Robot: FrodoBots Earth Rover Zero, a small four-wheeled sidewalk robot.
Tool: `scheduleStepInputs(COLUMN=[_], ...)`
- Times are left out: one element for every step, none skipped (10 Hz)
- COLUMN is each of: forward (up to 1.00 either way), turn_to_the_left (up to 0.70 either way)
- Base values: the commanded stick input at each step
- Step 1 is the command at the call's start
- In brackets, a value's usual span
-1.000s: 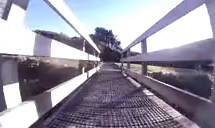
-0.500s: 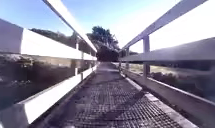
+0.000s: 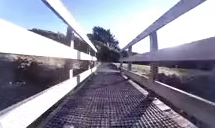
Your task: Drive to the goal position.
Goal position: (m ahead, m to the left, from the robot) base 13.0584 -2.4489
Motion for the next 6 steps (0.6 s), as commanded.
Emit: scheduleStepInputs(forward=[0.70,0.70,0.70,0.70,0.70,0.70], turn_to_the_left=[-0.12,-0.14,-0.14,-0.14,-0.14,-0.14])
